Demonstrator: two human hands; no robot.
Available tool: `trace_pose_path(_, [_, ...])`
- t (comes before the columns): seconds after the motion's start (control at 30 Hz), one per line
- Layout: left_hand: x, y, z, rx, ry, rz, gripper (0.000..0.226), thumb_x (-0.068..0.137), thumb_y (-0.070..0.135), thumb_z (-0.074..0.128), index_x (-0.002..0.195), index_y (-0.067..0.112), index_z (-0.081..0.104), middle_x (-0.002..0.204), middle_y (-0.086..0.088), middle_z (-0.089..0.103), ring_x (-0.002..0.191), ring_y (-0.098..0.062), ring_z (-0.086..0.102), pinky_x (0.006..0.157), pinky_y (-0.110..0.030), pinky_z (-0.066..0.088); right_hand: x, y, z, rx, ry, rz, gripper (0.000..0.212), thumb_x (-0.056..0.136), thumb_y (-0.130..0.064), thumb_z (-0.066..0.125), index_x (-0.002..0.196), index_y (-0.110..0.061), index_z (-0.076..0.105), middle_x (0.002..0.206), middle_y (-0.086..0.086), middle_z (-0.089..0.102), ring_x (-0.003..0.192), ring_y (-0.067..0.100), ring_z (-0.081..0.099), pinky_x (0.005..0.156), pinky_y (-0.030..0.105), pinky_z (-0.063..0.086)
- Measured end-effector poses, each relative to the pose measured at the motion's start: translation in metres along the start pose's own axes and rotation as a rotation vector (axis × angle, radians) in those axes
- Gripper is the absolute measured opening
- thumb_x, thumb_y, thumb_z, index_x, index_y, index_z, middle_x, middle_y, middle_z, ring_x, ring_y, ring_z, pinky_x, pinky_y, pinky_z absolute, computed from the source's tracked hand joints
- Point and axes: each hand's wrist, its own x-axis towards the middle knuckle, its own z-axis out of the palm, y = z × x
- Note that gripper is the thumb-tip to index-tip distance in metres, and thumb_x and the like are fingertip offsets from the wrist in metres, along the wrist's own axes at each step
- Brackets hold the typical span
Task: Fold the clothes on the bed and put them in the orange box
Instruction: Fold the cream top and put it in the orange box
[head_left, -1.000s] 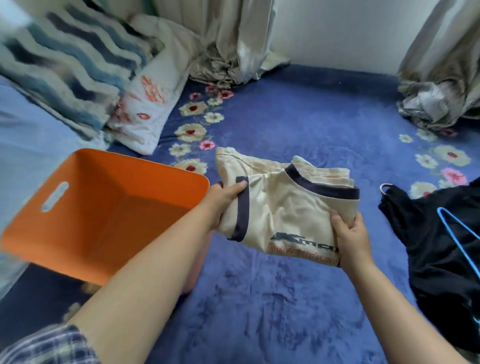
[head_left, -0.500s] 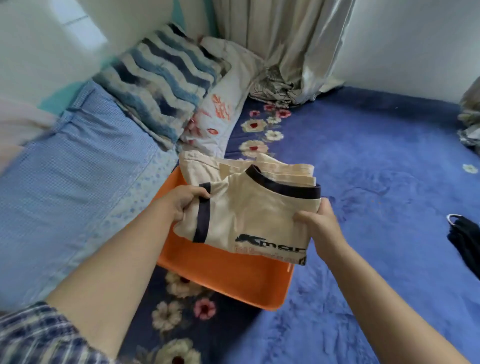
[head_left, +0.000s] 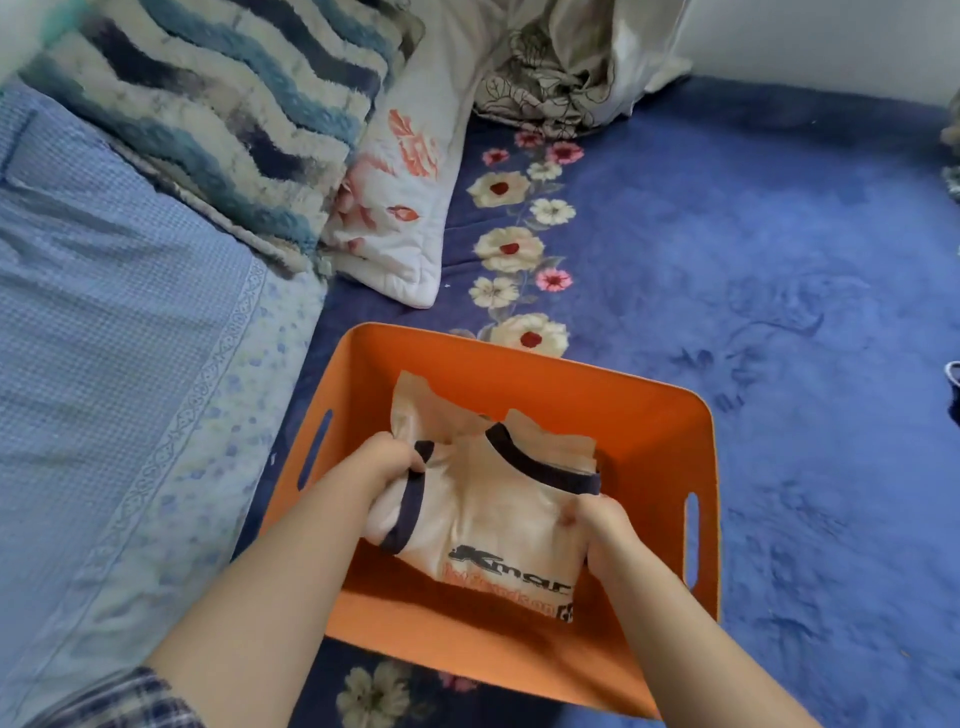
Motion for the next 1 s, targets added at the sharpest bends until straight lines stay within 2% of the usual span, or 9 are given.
trace_pose_path(0.13, [0.038,-0.008,0.018,-0.004,-0.075,-0.094,0.041,0.086,0.004,0.061,0.124,-0.006,0.049,0.124,-0.024,0.054,0.115,-0.038,0.052,0.098,-0.044,0.043,0.027,-0.001,0.013,-0.132,0.053,0.041,0.021,0.091,-0.009,0.047,0.112,-0.005,0.05,0.111,0.018,0.059,0.105,0.034,0.056,0.095,0.045,0.047])
trace_pose_path(0.2, [0.049,-0.016,0.027,-0.016,-0.133,-0.12,0.038,0.087,0.006,0.06,0.123,-0.005,0.051,0.121,-0.022,0.055,0.115,-0.037,0.051,0.096,-0.043,0.043,0.035,0.002,0.011,-0.175,0.093,0.066,0.023,0.094,-0.011,0.043,0.114,-0.002,0.051,0.1,0.014,0.056,0.1,0.03,0.055,0.095,0.04,0.047])
trace_pose_path(0.3, [0.056,-0.024,0.042,-0.016,-0.238,-0.131,0.042,0.088,0.013,0.061,0.126,0.0,0.048,0.124,-0.018,0.054,0.119,-0.034,0.048,0.097,-0.043,0.041,0.04,0.007,0.001,-0.286,0.209,-0.064,0.026,0.099,-0.015,0.032,0.079,-0.012,0.049,0.078,0.007,0.047,0.086,0.025,0.047,0.086,0.038,0.043])
trace_pose_path(0.4, [0.057,-0.028,0.057,-0.067,-0.32,-0.159,0.045,0.089,0.013,0.06,0.131,0.002,0.045,0.129,-0.016,0.053,0.12,-0.033,0.048,0.102,-0.046,0.041,0.04,0.007,-0.008,-0.296,0.282,-0.243,0.034,0.099,-0.013,0.033,0.068,-0.025,0.035,0.087,0.008,0.048,0.082,0.021,0.044,0.073,0.03,0.033])
trace_pose_path(0.57, [0.066,-0.029,0.07,-0.162,-0.322,-0.159,0.053,0.091,0.016,0.057,0.139,0.004,0.036,0.139,-0.016,0.044,0.128,-0.033,0.041,0.106,-0.045,0.035,0.049,0.007,-0.013,-0.322,0.252,-0.291,0.032,0.098,-0.01,0.036,0.069,-0.024,0.038,0.079,0.001,0.048,0.08,0.021,0.046,0.069,0.026,0.032])
trace_pose_path(0.67, [0.069,-0.032,0.074,-0.23,-0.265,-0.175,0.06,0.089,0.025,0.061,0.141,0.008,0.035,0.14,-0.014,0.043,0.127,-0.033,0.04,0.104,-0.046,0.036,0.052,0.014,-0.013,-0.338,0.228,-0.273,0.028,0.097,-0.016,0.04,0.07,-0.023,0.043,0.069,-0.003,0.049,0.069,0.019,0.048,0.054,0.025,0.031])
trace_pose_path(0.8, [0.068,-0.033,0.081,-0.259,-0.253,-0.146,0.064,0.09,0.026,0.06,0.143,0.011,0.028,0.141,-0.014,0.041,0.128,-0.035,0.039,0.105,-0.05,0.035,0.042,0.012,-0.015,-0.36,0.278,-0.269,0.028,0.094,-0.013,0.039,0.067,-0.019,0.041,0.063,0.001,0.044,0.056,0.017,0.042,0.049,0.024,0.026])
trace_pose_path(0.9, [0.061,-0.023,0.096,-0.263,-0.362,-0.064,0.058,0.091,0.024,0.058,0.14,0.008,0.032,0.137,-0.013,0.047,0.125,-0.031,0.045,0.102,-0.043,0.04,0.027,0.008,-0.026,-0.357,0.374,-0.369,0.017,0.089,-0.011,0.042,0.072,-0.013,0.04,0.058,0.003,0.042,0.052,0.018,0.04,0.047,0.025,0.022])
trace_pose_path(1.0, [0.05,-0.006,0.123,-0.128,-0.489,0.02,0.05,0.094,0.027,0.052,0.138,0.008,0.036,0.136,-0.01,0.047,0.125,-0.027,0.045,0.099,-0.035,0.041,0.015,0.006,-0.033,-0.415,0.416,-0.359,0.009,0.084,-0.013,0.049,0.09,-0.008,0.044,0.069,0.008,0.052,0.061,0.026,0.051,0.05,0.025,0.03])
